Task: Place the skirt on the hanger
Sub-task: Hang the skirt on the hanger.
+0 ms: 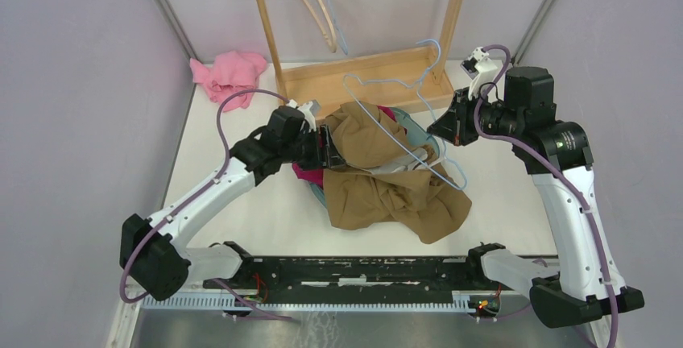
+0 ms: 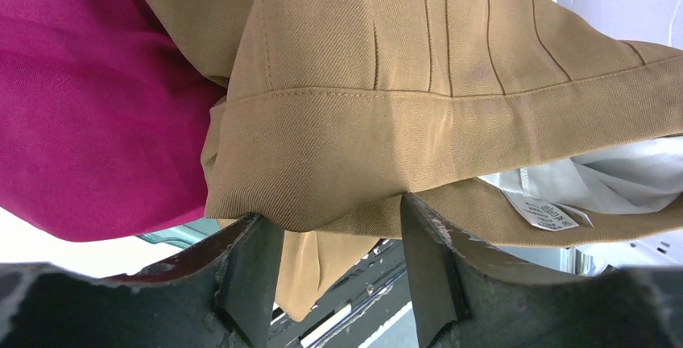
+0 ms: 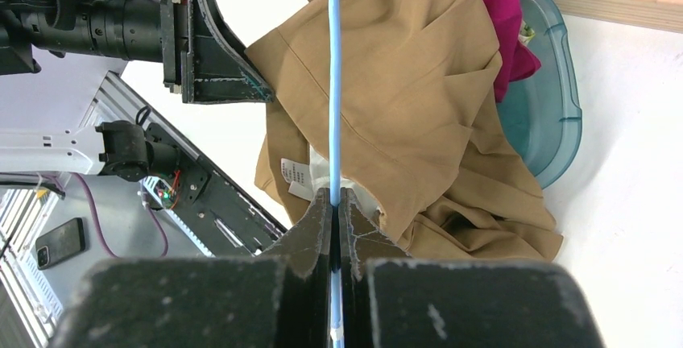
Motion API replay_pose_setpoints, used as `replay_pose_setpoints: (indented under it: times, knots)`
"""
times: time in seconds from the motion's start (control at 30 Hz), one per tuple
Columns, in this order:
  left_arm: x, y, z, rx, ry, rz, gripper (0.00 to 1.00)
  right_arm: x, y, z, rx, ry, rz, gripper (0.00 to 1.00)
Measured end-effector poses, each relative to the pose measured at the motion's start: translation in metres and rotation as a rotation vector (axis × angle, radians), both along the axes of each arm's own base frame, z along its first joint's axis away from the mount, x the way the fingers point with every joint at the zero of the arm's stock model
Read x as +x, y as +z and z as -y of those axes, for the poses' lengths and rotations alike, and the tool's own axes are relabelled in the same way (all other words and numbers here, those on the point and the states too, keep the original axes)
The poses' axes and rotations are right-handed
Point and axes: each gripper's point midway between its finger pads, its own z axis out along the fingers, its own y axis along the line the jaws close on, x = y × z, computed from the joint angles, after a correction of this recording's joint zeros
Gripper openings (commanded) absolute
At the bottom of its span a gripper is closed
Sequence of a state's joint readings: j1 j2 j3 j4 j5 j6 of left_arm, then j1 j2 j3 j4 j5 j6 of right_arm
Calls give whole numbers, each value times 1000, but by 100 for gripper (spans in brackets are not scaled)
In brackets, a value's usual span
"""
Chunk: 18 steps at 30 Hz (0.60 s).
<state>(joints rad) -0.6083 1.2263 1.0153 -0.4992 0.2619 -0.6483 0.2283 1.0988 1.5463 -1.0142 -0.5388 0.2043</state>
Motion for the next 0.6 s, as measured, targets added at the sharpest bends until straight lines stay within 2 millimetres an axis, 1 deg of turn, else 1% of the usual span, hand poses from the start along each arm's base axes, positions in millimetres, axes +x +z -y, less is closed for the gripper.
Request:
replay_pose_setpoints:
  times: [0.07,0.13,0.2,0.3,0.47,0.53,0.6]
  knots:
    - [1,-1,0,4,8,-1,48,1,0,0,1,0,5,1]
    - [4,0,-1,8,18,7,35,0,0,0,1,0,6,1]
    - [5,2,-2,8,24,11,26,0,-1,0,2,1,6,1]
    - [5,4,-3,8,33,22,20,0,-3,0,1,1,1,1]
    - [7,4,-5,13,43,30,20,1,-6,-1,0,2,-6,1]
    - [8,5,-5,12,44,32,24,1,-7,-1,0,2,-6,1]
    - [9,5,-5,13,47,34,32,1,-6,-1,1,2,-5,1]
